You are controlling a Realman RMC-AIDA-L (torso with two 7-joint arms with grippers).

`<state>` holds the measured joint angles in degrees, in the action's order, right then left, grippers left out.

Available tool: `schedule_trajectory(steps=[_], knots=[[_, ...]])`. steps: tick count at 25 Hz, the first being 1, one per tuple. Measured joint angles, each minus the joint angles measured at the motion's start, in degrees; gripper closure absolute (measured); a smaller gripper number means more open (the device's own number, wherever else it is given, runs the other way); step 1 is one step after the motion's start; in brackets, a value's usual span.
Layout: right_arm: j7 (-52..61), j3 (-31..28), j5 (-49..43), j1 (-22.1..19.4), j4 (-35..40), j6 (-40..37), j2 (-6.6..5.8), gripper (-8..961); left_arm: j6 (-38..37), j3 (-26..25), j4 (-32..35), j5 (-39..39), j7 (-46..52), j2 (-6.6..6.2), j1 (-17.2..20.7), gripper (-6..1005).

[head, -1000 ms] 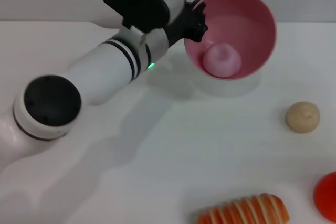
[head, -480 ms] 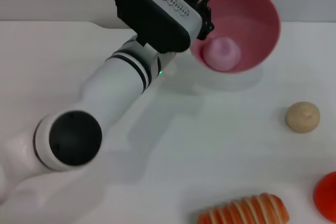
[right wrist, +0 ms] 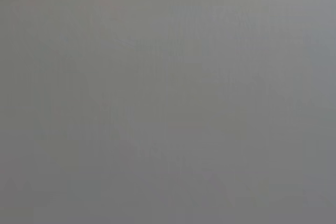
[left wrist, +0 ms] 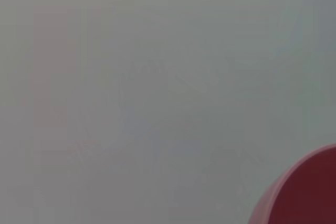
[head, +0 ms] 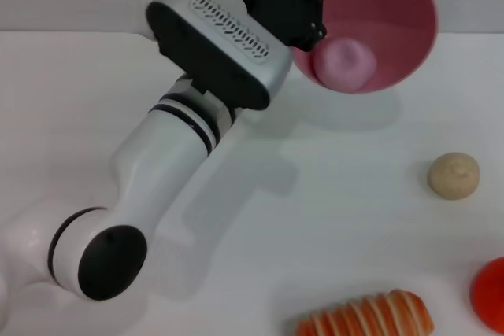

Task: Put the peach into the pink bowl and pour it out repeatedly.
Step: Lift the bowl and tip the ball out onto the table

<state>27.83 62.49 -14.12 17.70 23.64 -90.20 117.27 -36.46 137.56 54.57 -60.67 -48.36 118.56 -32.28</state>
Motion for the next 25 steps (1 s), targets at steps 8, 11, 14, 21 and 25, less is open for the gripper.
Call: schedule_trajectory(steps=[8,11,14,21,25], knots=[[0.03,-0.09,0.03,0.52,0.0,0.09,0.09,516,-13.3,0.49,-9.16,15.82,22.83,-0.07,-0.47,951],[0.02,-0.09,0.06,0.71,0.0,0.16,0.19,517,-17.32,0.35,-12.06,18.82,28.65,-0.05,-0.75,951],[-0.14,-0.09,0.06,0.93,0.0,0.31,0.25,518,-19.51,0.27,-13.51,19.88,30.7,0.03,-0.9,951],[-0.39,-0.05,0.06,1.52,0.0,1.09,0.33,521,-26.58,0.48,-15.69,19.99,30.94,0.31,-0.43,951],[-0.41,-0.09,0.06,1.6,0.0,1.09,0.41,523,-27.84,0.53,-15.82,19.99,30.96,0.34,-0.26,951]])
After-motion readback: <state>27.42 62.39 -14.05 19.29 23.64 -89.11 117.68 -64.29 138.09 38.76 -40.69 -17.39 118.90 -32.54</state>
